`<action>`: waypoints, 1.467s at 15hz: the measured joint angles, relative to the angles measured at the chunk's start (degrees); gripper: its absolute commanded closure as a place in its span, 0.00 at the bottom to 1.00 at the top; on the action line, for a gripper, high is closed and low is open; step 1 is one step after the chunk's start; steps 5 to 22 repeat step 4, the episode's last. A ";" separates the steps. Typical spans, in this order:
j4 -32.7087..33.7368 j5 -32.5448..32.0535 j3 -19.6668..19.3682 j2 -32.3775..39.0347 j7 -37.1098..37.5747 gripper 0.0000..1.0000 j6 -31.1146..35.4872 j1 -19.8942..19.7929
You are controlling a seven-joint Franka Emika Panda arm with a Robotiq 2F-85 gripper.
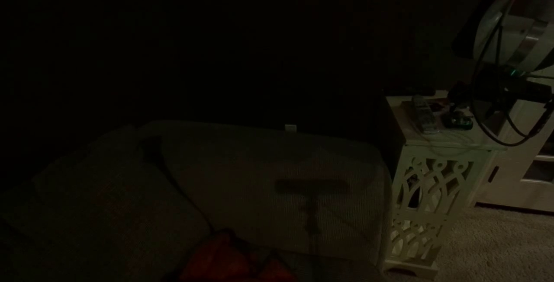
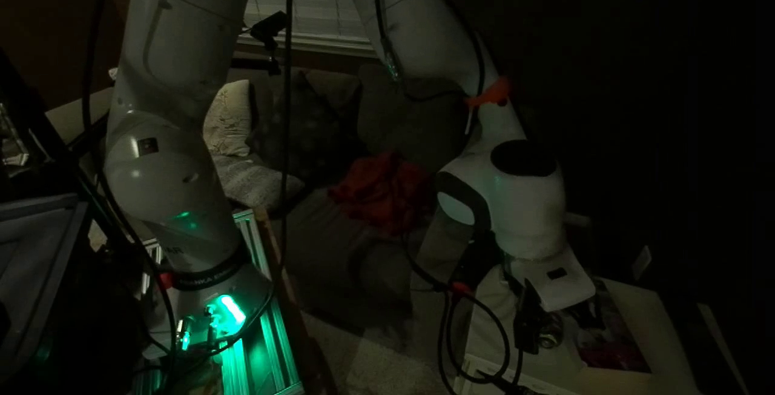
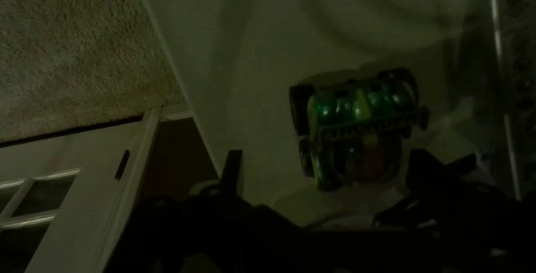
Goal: Put the toy on the stand
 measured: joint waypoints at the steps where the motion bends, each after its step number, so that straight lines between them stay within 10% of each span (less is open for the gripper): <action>1: -1.43 -2.62 0.83 -1.71 2.22 0.00 2.74 -0.97; 22: -6.35 0.18 0.21 -9.37 -1.66 0.00 6.42 -0.61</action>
